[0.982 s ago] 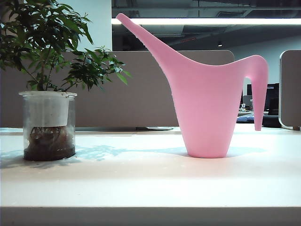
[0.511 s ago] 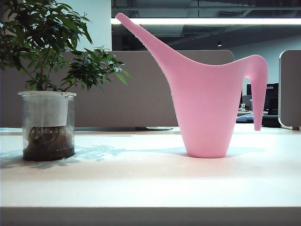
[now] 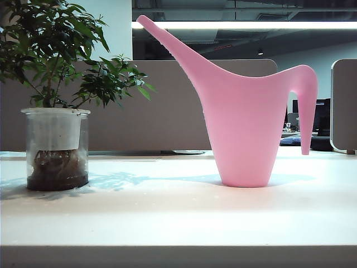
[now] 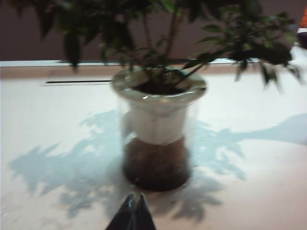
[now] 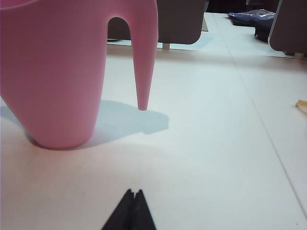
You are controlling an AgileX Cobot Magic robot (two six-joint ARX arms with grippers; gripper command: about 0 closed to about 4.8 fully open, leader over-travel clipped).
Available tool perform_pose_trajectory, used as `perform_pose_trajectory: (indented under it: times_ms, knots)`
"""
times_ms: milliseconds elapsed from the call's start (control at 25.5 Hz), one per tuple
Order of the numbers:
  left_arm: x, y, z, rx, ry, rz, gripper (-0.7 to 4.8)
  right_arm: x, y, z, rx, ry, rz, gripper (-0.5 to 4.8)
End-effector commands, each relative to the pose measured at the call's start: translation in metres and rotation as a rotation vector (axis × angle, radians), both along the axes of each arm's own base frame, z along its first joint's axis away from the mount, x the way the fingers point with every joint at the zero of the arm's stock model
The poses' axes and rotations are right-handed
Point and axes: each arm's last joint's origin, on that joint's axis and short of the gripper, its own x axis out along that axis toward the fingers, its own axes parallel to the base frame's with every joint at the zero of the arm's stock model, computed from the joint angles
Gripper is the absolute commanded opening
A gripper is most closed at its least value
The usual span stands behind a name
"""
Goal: Pick up the watering can from the table, water the potted plant, and put the can back.
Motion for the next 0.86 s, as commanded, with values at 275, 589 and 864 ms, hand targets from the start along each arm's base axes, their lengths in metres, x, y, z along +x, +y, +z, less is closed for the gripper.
perform_pose_trajectory:
  times_ms: [275,589,864]
  knots:
    - [0.0017,0.0108,-0.0025,-0.037,0.014,0.168,-0.05,0.0005,-0.0004,0.0004,-0.005,-0.019,-0.015,-0.05]
    - [0.0017,0.0106,-0.0026,-0.036,0.014,0.161,-0.05,0.0005,-0.0004,0.0004,-0.005,-0.019,-0.015,-0.05]
    - [0.0017,0.0106,-0.0026,-0.036,0.014,0.161,-0.05,0.0005,-0.0004,0.0004,-0.005,-0.019,-0.015,-0.05]
